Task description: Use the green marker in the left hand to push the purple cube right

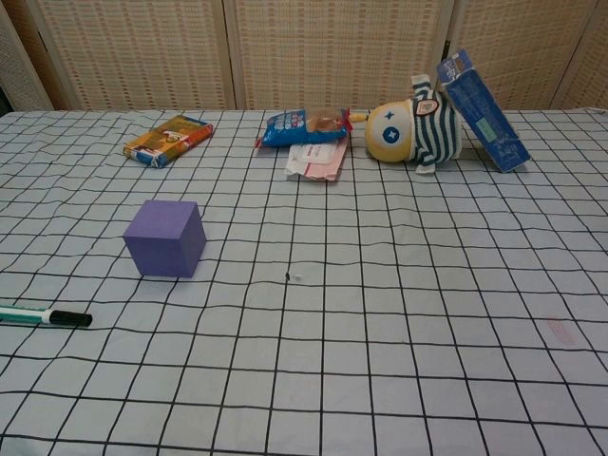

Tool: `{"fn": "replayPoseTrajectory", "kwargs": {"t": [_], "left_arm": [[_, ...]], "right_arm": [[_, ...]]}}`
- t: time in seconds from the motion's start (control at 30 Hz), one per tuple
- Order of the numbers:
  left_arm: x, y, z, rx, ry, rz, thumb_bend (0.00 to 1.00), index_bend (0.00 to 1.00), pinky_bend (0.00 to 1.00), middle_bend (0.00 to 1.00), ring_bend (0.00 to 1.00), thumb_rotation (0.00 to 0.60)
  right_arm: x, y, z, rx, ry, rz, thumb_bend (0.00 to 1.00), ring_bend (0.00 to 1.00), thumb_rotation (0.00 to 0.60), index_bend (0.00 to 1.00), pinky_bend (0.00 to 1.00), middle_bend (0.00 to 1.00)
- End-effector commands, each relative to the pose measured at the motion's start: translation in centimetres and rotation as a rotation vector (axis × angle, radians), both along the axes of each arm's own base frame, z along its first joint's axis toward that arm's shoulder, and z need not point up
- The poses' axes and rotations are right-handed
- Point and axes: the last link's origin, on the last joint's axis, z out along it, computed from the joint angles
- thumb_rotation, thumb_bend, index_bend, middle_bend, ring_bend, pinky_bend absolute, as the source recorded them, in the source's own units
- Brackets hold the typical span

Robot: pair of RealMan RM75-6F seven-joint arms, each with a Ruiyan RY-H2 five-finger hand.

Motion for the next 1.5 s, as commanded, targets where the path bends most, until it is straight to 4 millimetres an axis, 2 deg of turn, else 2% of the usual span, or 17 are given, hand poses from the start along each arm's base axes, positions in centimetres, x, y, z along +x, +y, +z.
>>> {"fn": "replayPoseTrajectory", "kwargs": {"t": [0.03,0.23,0.27,0.33,0.4,0.5,0.63,0.97,1.17,1.33,1.5], "left_arm": [[0.1,0.0,-0.2,-0.008,0.004,-0.003,0.4,0.01,0.18,0.01,0.0,0.6],[0.7,0.2,-1.3,-0.04,0.032,-0.037,0.41,0.01,0.19,0.02,0.02,0.6],[0.8,0.3,-1.6,-0.046,0.048,-0.047,0.41,0.03,0.25,0.04,0.07,0.6],[1.0,0.4,-2.8,-0.081,0.103,-0.074,0.41,0.08,0.49,0.14,0.26,0.6],[1.4,0.5,-4.4,-0.139,0.131,-0.108,0.41,0.18,0.75,0.29,0.5,0.6],[1.9,0.9,-6.4,-0.188,0.19,-0.154,0.41,0.3,0.88,0.44,0.67,0.6],[2.6,1.4,-8.9,-0.212,0.289,-0.192,0.41,0.36,0.92,0.51,0.74,0.6],[3.4,1.4,-13.2,-0.274,0.366,-0.208,0.41,0.4,0.93,0.47,0.75,0.6],[3.3,1.3,-14.6,-0.304,0.411,-0.216,0.41,0.4,0.93,0.44,0.75,0.6],[3.4,1.1,-15.5,-0.339,0.431,-0.213,0.41,0.36,0.93,0.38,0.76,0.6],[3.2,1.2,-16.2,-0.352,0.474,-0.217,0.42,0.38,0.93,0.38,0.76,0.6]], "right_arm": [[0.0,0.1,0.0,0.001,-0.002,0.001,0.05,0.0,0.6,0.0,0.0,0.0],[0.1,0.3,0.4,-0.011,-0.01,0.004,0.05,0.0,0.6,0.0,0.0,0.0],[0.1,0.3,0.4,-0.012,-0.01,0.006,0.05,0.0,0.6,0.0,0.0,0.0],[0.1,0.4,0.4,-0.009,-0.007,0.008,0.05,0.0,0.6,0.0,0.0,0.0],[0.1,0.4,0.2,-0.002,-0.006,0.006,0.05,0.0,0.6,0.0,0.0,0.0],[0.3,0.5,0.1,0.006,-0.012,0.014,0.05,0.0,0.6,0.0,0.0,0.0],[0.7,0.8,0.1,0.011,-0.026,0.031,0.05,0.0,0.6,0.0,0.0,0.0],[1.1,1.4,0.5,0.02,-0.046,0.059,0.05,0.0,0.6,0.0,0.0,0.0],[1.3,1.7,0.8,0.019,-0.053,0.061,0.05,0.0,0.6,0.0,0.0,0.0],[1.3,1.9,0.9,0.025,-0.05,0.06,0.05,0.0,0.6,0.0,0.0,0.0],[1.4,1.9,1.0,0.026,-0.052,0.061,0.05,0.0,0.6,0.0,0.0,0.0]]}}
